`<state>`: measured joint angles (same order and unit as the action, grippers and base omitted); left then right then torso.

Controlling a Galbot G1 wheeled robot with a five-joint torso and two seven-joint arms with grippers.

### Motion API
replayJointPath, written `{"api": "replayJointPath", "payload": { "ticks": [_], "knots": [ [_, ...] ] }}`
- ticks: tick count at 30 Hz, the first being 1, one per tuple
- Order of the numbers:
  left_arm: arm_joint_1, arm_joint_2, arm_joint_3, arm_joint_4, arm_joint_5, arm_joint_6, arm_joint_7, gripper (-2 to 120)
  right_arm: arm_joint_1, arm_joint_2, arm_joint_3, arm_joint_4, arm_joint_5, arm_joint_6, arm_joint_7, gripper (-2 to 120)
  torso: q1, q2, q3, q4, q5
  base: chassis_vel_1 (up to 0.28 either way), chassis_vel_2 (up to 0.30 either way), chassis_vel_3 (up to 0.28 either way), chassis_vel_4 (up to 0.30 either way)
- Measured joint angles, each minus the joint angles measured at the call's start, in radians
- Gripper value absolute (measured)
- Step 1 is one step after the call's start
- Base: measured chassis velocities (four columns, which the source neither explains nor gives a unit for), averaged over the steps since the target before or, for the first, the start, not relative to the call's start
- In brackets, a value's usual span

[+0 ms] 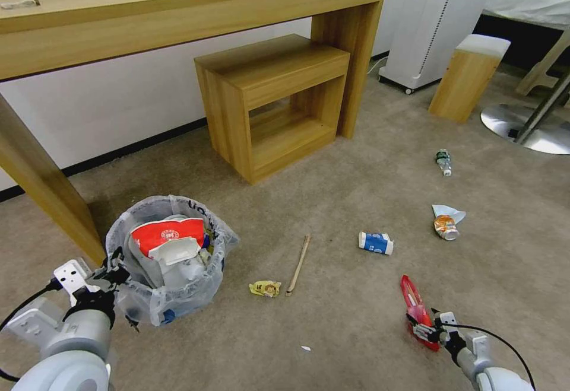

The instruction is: Pick up the trash bin and place the garbage on the floor into it.

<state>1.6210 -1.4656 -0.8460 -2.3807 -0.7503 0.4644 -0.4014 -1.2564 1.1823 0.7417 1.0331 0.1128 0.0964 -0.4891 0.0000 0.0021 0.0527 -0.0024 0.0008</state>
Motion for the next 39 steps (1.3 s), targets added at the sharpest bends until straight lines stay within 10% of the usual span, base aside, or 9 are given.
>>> {"api": "replayJointPath", "payload": {
  "ticks": [26, 39],
  "knots": [
    [-0.003, -0.002, 0.004, 0.005, 0.003, 0.000, 0.001, 3, -0.001, -0.001, -0.003, 0.000, -0.037, 0.054, -0.001, 0, 0.000, 0.000, 0.000, 0.0000, 0.0003, 0.000, 0.000, 0.000, 0.000],
    [0.022, -0.013, 0.063, 0.013, 0.030, 0.000, 0.000, 3, -0.099, -0.088, -0.052, 0.499, 0.413, 0.295, -0.241, 0, 0.000, 0.000, 0.000, 0.0001, 0.0000, 0.000, 0.000, 0.000, 0.000]
  ]
}}
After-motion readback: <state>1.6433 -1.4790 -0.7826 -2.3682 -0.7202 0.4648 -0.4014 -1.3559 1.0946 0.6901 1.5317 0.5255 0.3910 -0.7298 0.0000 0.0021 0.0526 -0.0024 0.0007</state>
